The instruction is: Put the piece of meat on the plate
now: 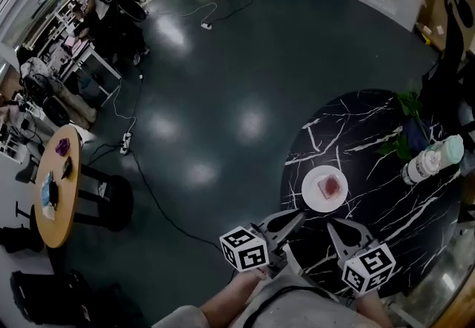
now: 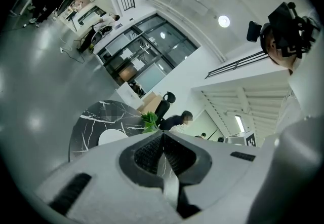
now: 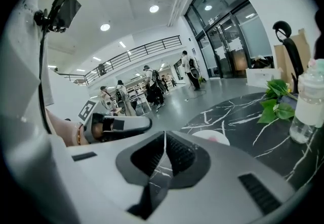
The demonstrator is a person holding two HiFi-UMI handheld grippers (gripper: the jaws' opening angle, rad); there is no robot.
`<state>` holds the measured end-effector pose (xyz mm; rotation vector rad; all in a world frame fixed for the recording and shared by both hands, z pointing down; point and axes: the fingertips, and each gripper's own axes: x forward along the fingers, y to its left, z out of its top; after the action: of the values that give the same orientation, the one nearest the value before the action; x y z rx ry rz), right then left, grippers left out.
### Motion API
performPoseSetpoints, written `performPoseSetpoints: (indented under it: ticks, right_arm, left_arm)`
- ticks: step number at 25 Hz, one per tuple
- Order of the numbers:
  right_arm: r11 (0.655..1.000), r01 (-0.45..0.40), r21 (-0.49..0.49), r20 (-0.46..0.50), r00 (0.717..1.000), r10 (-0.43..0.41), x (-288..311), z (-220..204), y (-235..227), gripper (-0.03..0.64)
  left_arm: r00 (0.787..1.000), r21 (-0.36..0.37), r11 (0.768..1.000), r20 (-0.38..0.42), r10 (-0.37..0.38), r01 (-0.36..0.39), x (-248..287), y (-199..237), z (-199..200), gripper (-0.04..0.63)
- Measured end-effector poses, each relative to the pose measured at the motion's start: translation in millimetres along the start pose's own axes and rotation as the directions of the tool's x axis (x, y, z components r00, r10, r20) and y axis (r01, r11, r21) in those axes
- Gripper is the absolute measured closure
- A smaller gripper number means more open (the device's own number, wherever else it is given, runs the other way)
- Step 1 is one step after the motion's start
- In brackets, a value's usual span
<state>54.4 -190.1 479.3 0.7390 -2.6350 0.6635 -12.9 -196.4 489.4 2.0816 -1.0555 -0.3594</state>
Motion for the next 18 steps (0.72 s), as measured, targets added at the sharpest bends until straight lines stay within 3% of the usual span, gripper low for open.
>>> performPoseSetpoints:
  ticks: [10, 18]
  right_arm:
    - [0.999, -0.033, -0.041, 0.034, 0.999, 0.034, -21, 4, 25, 0.604]
    - [0.999, -0.013, -0.034, 0.043, 0.999, 0.014, -34, 0, 23, 0.604]
  left_arm:
    - [0.999, 0.066, 0.997, 0.019, -0.037, 0.035, -3, -27, 15, 0.586]
    - [0.999, 0.076, 0.996, 0.008, -0.040, 0.039, -5, -34, 10, 0.586]
